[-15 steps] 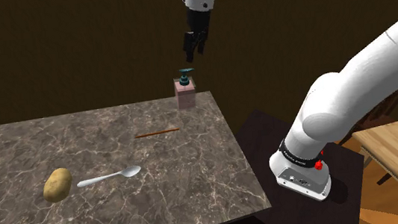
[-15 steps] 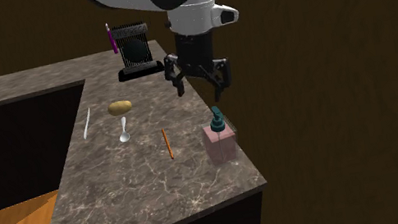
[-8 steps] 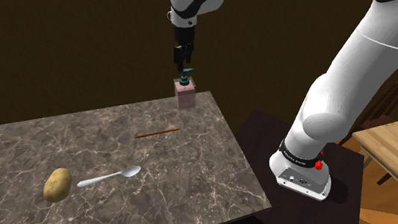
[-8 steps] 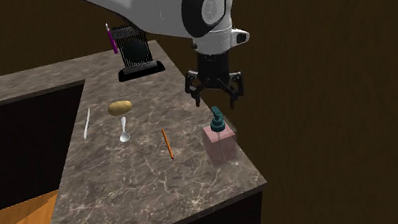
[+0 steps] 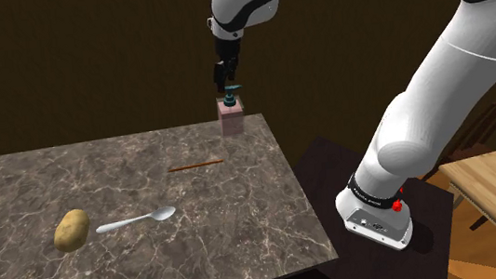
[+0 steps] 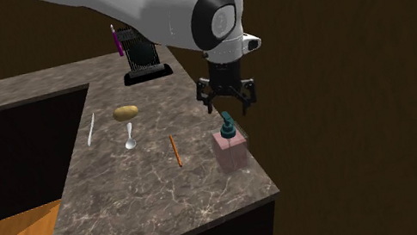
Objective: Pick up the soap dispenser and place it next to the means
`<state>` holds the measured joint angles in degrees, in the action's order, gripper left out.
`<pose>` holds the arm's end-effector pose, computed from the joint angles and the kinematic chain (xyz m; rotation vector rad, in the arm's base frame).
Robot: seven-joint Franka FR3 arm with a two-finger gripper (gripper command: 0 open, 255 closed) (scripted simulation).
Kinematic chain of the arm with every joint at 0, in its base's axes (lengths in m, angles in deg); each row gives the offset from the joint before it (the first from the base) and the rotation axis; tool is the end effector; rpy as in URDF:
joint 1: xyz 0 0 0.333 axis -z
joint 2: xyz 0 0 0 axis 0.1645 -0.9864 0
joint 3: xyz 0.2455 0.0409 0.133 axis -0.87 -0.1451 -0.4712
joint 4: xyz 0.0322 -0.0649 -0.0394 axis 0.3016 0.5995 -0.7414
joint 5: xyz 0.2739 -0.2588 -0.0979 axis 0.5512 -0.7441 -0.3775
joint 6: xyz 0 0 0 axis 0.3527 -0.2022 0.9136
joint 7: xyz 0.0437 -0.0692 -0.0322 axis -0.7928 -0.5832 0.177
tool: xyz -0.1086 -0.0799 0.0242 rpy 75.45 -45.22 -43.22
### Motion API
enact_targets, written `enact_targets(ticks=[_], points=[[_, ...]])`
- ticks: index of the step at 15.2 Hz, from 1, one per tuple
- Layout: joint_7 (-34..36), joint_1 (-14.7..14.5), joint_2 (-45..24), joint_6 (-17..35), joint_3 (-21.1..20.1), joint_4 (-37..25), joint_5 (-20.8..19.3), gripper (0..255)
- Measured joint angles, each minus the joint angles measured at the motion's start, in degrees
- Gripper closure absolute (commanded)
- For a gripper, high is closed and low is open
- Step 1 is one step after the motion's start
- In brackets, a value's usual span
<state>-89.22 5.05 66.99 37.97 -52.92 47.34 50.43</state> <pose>0.5203 0.0060 0.3634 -3.0387 -0.5113 -0.0954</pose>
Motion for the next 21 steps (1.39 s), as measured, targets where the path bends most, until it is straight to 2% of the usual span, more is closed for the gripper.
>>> enact_targets(ticks=[6,7,17,21], points=[[0.02,-0.13,-1.96,-0.05,-0.13,0.36,0.07,0],[-0.09,-0.11,-1.87,0.00,-0.11,0.48,0.06,255],[-0.44,-0.10,-1.79,0.24,-0.10,0.65,-0.01,255],[-0.29,-0.07,-1.88,-2.28,-0.13,-0.27,-0.09,255]])
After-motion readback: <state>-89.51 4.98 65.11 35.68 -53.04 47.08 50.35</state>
